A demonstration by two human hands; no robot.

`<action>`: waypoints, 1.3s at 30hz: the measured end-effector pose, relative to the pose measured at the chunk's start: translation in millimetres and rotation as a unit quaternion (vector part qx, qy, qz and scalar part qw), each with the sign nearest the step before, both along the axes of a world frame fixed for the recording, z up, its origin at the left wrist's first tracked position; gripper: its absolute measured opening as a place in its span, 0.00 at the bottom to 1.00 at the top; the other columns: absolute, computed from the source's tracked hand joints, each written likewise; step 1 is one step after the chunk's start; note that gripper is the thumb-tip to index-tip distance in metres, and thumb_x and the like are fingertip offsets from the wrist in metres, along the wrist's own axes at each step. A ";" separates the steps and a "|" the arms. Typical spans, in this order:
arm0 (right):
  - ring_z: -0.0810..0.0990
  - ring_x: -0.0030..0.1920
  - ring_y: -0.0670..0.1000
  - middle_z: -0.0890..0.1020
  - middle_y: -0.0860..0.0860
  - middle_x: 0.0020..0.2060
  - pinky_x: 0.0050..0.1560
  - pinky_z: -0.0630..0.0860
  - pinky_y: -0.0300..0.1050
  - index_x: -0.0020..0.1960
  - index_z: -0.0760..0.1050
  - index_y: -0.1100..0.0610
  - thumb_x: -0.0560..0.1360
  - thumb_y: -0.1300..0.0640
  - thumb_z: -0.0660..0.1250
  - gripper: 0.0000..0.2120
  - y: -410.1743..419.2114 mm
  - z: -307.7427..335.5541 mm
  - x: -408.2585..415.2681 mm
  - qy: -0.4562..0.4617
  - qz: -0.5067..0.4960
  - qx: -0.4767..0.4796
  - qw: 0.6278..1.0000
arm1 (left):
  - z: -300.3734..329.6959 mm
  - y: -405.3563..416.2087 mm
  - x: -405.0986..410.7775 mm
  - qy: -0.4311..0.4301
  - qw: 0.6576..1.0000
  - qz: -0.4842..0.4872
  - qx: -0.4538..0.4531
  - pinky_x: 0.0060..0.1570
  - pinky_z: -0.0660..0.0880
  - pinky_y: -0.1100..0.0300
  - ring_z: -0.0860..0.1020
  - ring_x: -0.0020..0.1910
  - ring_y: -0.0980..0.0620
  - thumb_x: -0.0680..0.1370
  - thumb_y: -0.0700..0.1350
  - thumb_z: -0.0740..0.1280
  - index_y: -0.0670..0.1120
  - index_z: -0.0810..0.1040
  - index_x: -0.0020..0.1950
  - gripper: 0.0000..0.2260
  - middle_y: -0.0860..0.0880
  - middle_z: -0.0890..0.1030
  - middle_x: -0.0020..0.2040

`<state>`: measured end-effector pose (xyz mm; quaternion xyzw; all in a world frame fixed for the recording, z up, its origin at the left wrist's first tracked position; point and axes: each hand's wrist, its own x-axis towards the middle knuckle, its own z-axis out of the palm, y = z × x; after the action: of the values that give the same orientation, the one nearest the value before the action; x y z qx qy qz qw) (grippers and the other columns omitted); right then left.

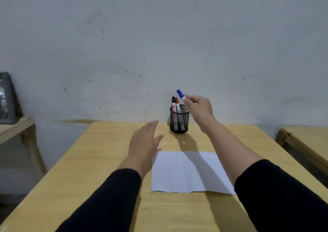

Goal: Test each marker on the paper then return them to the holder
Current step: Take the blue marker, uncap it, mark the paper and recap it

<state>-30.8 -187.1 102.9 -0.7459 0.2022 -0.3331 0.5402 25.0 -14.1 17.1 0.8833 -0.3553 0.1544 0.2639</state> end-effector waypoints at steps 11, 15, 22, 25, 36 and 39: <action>0.83 0.44 0.49 0.85 0.52 0.42 0.50 0.79 0.41 0.47 0.83 0.58 0.73 0.60 0.72 0.04 11.1 -43.5 -39.0 0.055 0.069 -0.068 0.994 | 34.7 -29.9 -13.6 -0.124 0.987 -0.093 -0.047 0.37 0.73 0.56 0.77 0.45 0.49 0.79 0.44 0.63 0.48 0.79 0.59 0.10 0.51 0.79 0.51; 0.79 0.43 0.41 0.82 0.47 0.42 0.46 0.74 0.32 0.49 0.83 0.56 0.74 0.59 0.70 0.05 11.0 -48.0 -43.7 0.016 -0.013 -0.135 0.991 | 37.0 -32.9 -12.0 -0.099 0.989 -0.079 -0.077 0.36 0.70 0.56 0.75 0.41 0.49 0.80 0.45 0.62 0.45 0.80 0.54 0.09 0.48 0.78 0.47; 0.72 0.30 0.49 0.77 0.48 0.29 0.32 0.67 0.43 0.40 0.76 0.57 0.79 0.47 0.61 0.16 24.7 -43.5 -40.5 0.021 -0.049 0.094 0.994 | 46.0 -45.7 -32.3 -0.064 0.983 -0.034 -0.166 0.39 0.74 0.52 0.77 0.42 0.48 0.80 0.45 0.61 0.44 0.81 0.53 0.10 0.48 0.79 0.48; 0.66 0.25 0.49 0.73 0.50 0.27 0.27 0.62 0.41 0.36 0.71 0.56 0.80 0.47 0.58 0.19 25.9 -35.9 -32.3 0.015 -0.033 0.263 0.964 | 39.5 -48.4 -44.2 -0.070 0.986 -0.048 -0.146 0.38 0.74 0.52 0.77 0.43 0.48 0.80 0.45 0.61 0.44 0.80 0.52 0.10 0.47 0.79 0.48; 0.62 0.27 0.48 0.66 0.49 0.27 0.28 0.58 0.41 0.38 0.67 0.55 0.81 0.52 0.52 0.15 12.7 -41.4 -19.6 0.026 -0.014 0.177 0.984 | 22.6 -36.3 -40.0 0.120 0.989 0.001 -0.091 0.42 0.69 0.53 0.73 0.45 0.45 0.81 0.41 0.52 0.45 0.75 0.47 0.12 0.46 0.76 0.47; 0.63 0.25 0.46 0.67 0.49 0.27 0.25 0.60 0.38 0.44 0.70 0.58 0.81 0.53 0.55 0.12 9.3 -46.1 -19.9 0.008 0.007 0.191 0.982 | 3.9 -17.4 -25.9 0.127 0.989 0.045 -0.058 0.45 0.72 0.51 0.75 0.47 0.47 0.83 0.46 0.50 0.47 0.75 0.53 0.14 0.49 0.77 0.52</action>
<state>-50.8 -177.8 56.7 -0.6332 0.2610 -0.2787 0.6733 -0.9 -31.5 21.0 0.8940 -0.2690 0.0731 0.3508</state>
